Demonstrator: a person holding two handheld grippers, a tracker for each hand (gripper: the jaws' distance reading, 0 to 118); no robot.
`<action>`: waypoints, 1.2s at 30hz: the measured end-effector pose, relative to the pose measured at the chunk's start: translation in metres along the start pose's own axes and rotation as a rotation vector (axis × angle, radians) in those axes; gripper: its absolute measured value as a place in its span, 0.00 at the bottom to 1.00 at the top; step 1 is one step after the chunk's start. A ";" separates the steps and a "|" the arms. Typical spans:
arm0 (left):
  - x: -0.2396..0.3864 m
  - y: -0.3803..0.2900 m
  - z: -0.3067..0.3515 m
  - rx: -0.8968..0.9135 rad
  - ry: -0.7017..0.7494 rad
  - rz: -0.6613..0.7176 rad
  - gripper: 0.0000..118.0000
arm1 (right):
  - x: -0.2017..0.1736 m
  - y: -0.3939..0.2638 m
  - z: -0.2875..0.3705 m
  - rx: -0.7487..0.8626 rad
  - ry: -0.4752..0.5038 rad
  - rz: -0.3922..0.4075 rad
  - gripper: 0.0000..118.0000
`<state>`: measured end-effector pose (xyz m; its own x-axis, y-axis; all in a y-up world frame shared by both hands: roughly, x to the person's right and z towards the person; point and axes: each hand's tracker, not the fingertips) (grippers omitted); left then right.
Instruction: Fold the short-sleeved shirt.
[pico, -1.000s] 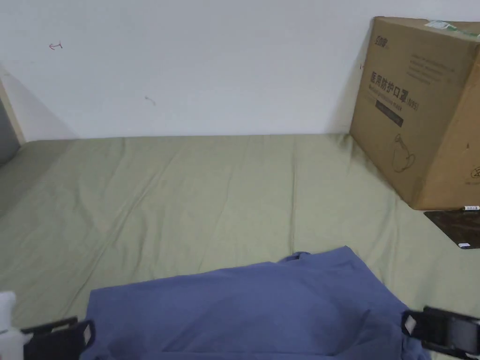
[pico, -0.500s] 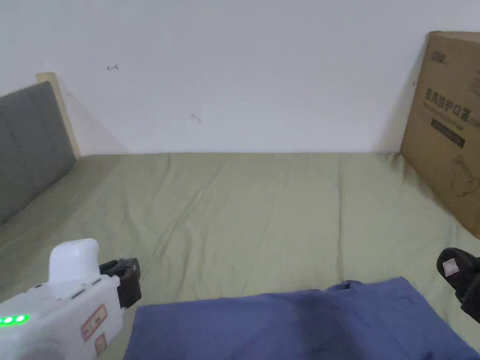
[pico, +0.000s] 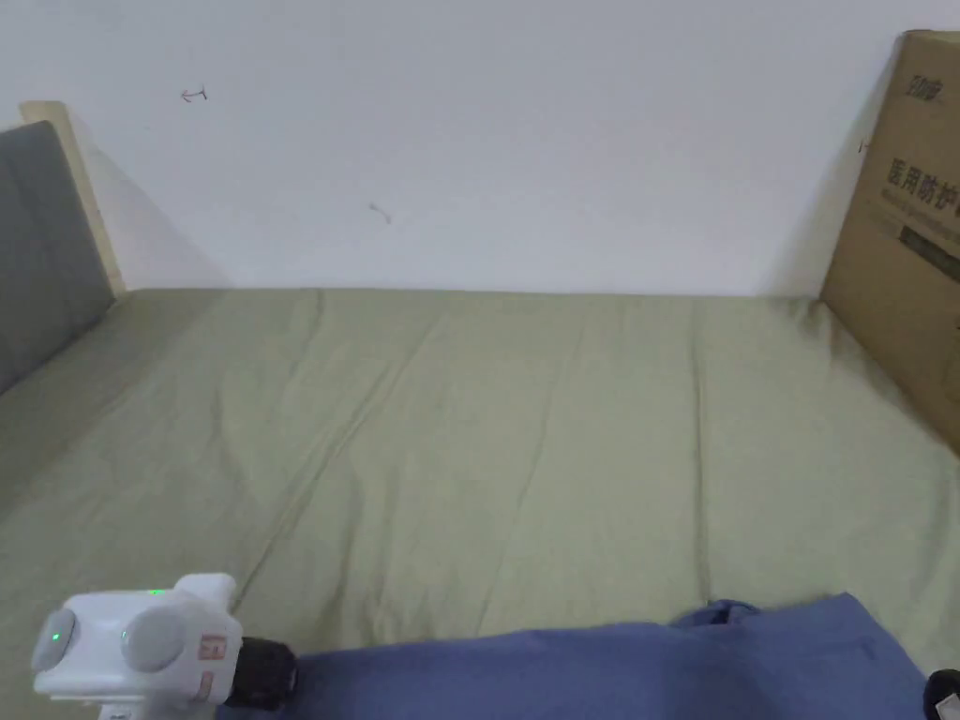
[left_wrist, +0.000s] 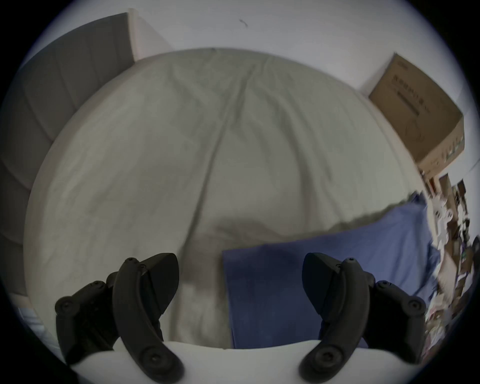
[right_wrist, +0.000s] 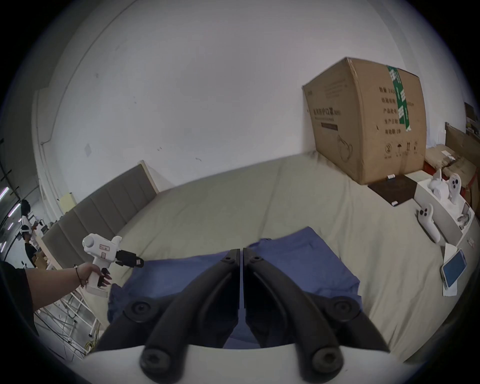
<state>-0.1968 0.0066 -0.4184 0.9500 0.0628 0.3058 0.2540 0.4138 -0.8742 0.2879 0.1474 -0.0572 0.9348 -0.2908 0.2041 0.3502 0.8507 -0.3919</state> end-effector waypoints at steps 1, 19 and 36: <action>0.006 -0.005 -0.005 0.006 0.039 -0.035 0.84 | 0.004 0.002 -0.006 -0.018 -0.024 0.006 0.02; 0.035 -0.030 0.100 0.231 -0.081 -0.074 0.03 | 0.132 0.060 -0.304 -0.689 -0.330 -0.085 0.87; 0.003 0.002 0.083 0.264 -0.121 0.074 0.03 | 0.098 0.102 -0.187 -0.362 -0.129 -0.078 0.00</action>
<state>-0.2081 0.0828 -0.3882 0.9317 0.2031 0.3013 0.1135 0.6250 -0.7723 0.4268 0.1236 -0.2453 0.8976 -0.2712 0.3474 0.4394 0.6121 -0.6575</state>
